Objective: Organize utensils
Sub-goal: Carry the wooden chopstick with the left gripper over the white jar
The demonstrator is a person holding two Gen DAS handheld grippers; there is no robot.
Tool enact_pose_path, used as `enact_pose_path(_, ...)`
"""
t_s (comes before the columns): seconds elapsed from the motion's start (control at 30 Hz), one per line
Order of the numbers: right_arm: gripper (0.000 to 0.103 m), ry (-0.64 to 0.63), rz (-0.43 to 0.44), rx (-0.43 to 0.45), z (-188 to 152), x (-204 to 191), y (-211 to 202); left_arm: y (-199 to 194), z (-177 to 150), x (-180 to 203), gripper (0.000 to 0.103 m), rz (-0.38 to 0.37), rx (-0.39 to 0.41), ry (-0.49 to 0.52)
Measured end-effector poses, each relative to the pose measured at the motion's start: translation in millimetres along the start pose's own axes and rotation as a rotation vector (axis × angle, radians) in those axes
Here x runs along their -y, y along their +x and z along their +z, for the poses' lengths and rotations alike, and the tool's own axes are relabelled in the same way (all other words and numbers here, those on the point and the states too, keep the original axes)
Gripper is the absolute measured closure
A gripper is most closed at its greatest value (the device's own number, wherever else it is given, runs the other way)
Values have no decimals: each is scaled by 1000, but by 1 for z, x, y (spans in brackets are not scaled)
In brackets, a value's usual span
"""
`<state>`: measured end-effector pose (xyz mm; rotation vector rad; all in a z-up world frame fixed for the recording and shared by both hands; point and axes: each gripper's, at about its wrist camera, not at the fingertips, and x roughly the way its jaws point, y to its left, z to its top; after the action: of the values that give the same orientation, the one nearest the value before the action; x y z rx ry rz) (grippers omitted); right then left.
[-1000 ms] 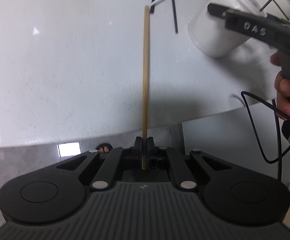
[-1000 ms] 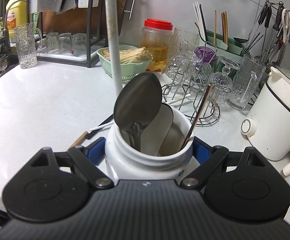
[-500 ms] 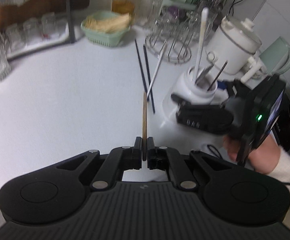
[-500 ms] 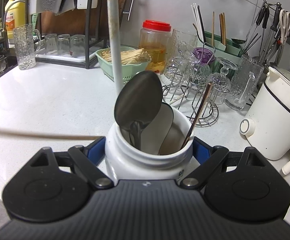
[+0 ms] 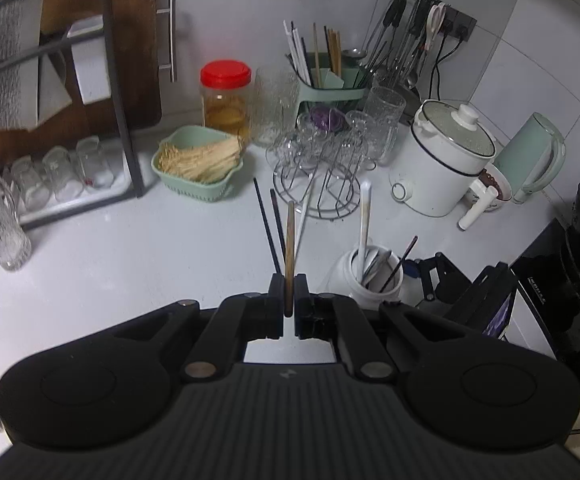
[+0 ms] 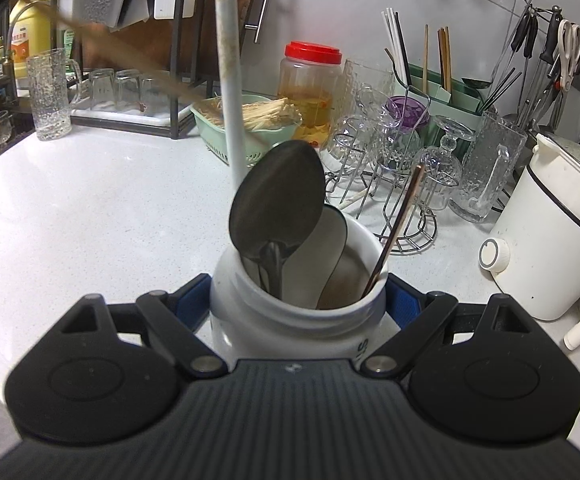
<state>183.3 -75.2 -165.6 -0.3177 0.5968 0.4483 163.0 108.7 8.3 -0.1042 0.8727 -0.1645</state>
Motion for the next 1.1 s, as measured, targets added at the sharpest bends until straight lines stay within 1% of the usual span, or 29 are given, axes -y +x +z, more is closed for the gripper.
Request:
enact_pose_path(0.1, 11, -1, 1, 0, 0, 0, 0, -6, 13, 2, 98, -14, -1, 26)
enact_pose_path(0.27, 11, -5, 7, 5, 0, 0, 1, -17, 35, 6, 98, -47, -39, 89)
enact_pose_path(0.37, 11, -9, 11, 7, 0, 0, 2, -30, 54, 8, 98, -41, -50, 125)
enact_pose_path(0.47, 11, -8, 13, -3, 2, 0, 2, -47, 73, 20, 98, -66, -53, 144)
enact_pose_path(0.53, 11, -7, 12, -8, 3, 0, 3, -53, 85, 31, 98, -85, -71, 168)
enact_pose_path(0.6, 11, -9, 14, -8, 4, 0, 4, -56, 93, 41, 98, -114, -102, 194)
enact_pose_path(0.7, 11, -13, 19, -3, 2, 0, 3, -53, 103, 56, 98, -149, -175, 221)
enact_pose_path(0.9, 11, -20, 27, 7, 0, 1, 2, -41, 111, 79, 98, -184, -333, 294)
enact_pose_path(0.93, 11, -20, 27, 8, 0, 1, 2, -39, 112, 82, 98, -179, -354, 301)
enact_pose_path(1.03, 11, -20, 28, 12, 0, 1, 2, -34, 112, 93, 98, -130, -400, 339)
enact_pose_path(1.1, 11, -16, 31, 13, 0, 2, 2, -28, 111, 97, 98, -115, -431, 342)
